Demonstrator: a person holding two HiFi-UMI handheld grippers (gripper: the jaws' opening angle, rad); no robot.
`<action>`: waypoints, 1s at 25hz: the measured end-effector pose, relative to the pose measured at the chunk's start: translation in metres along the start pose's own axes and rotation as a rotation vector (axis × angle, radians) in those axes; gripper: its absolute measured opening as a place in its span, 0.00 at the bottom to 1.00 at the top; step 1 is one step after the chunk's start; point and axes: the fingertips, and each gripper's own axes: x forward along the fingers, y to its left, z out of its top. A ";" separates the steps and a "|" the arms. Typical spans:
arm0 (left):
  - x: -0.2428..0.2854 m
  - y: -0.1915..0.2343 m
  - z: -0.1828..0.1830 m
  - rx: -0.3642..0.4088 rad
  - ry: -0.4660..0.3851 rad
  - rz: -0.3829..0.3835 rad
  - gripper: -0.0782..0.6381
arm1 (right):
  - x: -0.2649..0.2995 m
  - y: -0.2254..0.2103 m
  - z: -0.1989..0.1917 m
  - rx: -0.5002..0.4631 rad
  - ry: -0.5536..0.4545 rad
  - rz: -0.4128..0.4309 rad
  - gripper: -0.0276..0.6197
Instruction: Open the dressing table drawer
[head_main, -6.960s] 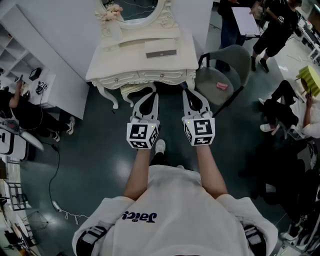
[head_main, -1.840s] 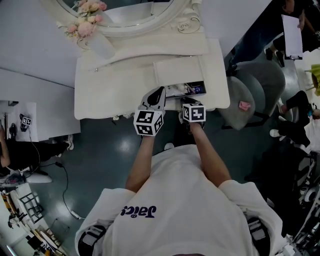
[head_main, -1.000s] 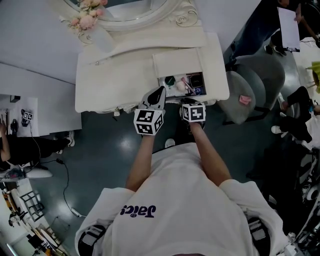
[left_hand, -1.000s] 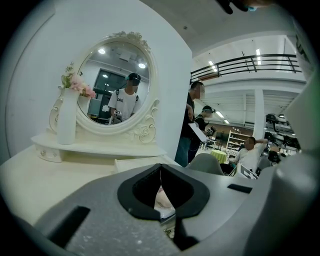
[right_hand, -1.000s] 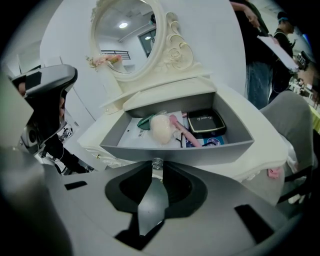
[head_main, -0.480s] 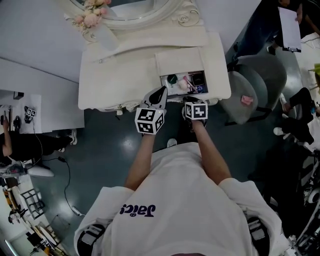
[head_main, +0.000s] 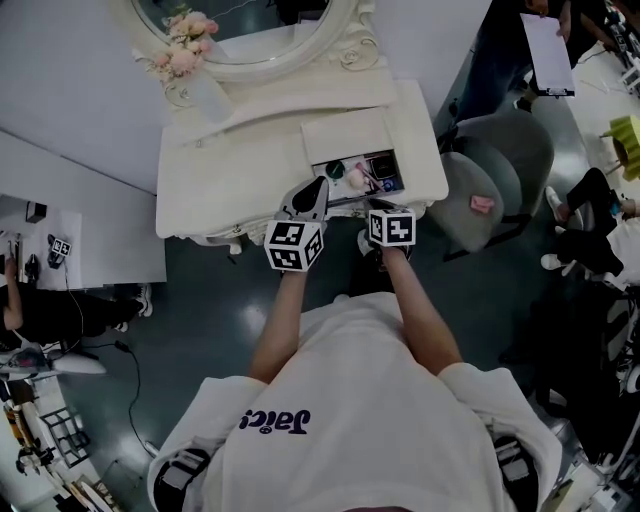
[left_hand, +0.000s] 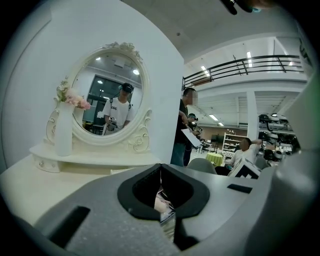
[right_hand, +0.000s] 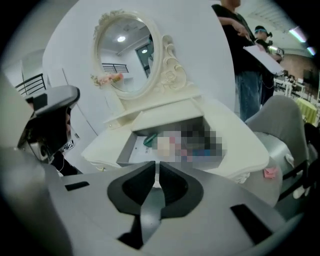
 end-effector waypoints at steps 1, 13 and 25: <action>-0.001 -0.003 0.002 0.000 -0.013 -0.007 0.13 | -0.009 0.004 0.011 -0.014 -0.038 0.003 0.09; -0.034 -0.034 0.069 0.164 -0.203 0.030 0.13 | -0.146 0.052 0.140 -0.309 -0.595 -0.199 0.06; -0.058 -0.025 0.106 0.136 -0.292 0.093 0.13 | -0.190 0.089 0.164 -0.326 -0.743 -0.134 0.06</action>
